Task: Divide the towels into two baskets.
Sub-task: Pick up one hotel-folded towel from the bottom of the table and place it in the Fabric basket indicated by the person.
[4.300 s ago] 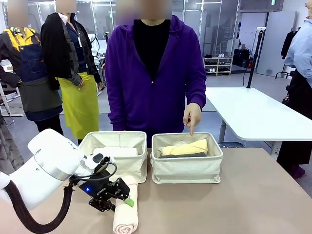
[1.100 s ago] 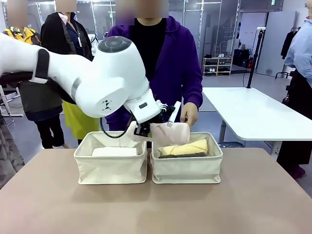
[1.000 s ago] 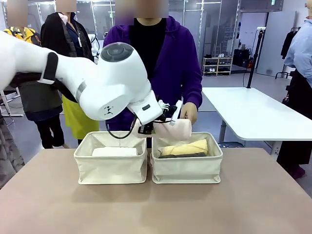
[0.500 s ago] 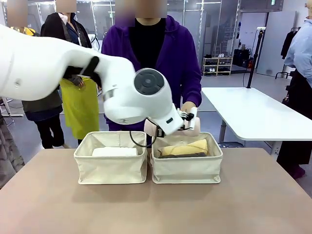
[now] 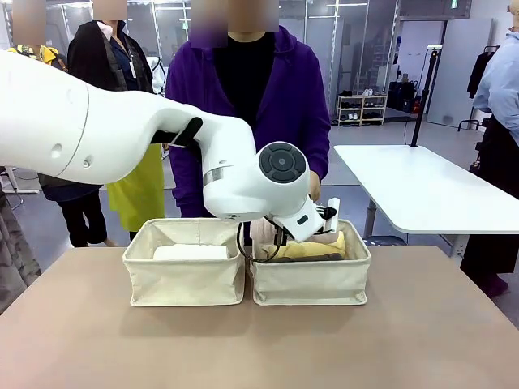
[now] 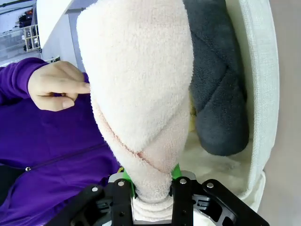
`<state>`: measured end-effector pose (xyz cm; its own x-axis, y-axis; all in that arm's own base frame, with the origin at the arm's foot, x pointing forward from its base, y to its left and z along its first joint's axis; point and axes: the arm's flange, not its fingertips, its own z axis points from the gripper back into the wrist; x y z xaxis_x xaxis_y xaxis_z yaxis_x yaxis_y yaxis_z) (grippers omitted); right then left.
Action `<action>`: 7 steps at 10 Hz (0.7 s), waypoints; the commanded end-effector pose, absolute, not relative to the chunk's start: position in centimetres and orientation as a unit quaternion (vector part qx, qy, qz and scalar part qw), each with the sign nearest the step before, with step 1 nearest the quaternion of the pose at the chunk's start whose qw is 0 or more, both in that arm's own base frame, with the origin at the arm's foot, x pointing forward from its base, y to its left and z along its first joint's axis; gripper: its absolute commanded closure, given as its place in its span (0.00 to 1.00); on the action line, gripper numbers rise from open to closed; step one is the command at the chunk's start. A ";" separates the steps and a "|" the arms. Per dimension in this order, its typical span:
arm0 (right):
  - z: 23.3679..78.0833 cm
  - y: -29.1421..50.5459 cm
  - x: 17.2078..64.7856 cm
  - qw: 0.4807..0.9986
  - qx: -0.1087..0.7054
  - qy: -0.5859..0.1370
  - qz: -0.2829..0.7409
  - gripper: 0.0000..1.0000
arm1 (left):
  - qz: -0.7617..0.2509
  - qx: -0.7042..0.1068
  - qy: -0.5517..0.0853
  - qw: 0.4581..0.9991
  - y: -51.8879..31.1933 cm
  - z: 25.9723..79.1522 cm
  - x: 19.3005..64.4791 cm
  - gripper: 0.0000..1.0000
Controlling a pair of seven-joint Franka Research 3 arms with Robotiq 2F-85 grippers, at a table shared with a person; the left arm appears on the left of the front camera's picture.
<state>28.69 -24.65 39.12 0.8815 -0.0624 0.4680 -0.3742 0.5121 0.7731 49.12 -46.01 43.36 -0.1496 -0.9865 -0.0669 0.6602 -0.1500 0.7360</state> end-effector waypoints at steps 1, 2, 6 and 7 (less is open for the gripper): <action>39.3 -24.6 28.4 0.836 0.489 -0.230 0.096 0.00 | -0.692 0.296 -0.300 0.586 -46.3 43.2 49.4 0.67; 39.3 -24.6 28.4 0.836 0.489 -0.230 0.096 0.00 | -0.692 0.293 -0.309 0.583 -46.4 43.1 49.5 0.67; 39.3 -24.6 28.4 0.836 0.489 -0.230 0.096 0.00 | -0.689 0.278 -0.319 0.588 -47.1 42.6 49.8 0.52; 39.3 -24.6 28.4 0.836 0.489 -0.230 0.096 0.00 | -0.690 0.277 -0.318 0.588 -47.2 42.6 49.8 0.48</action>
<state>28.69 -24.65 39.12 0.8815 -0.0625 0.4680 -0.3742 0.5122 0.7731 49.71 -46.79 42.83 -0.1602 -0.9866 -0.0312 0.6631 -0.1310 0.7370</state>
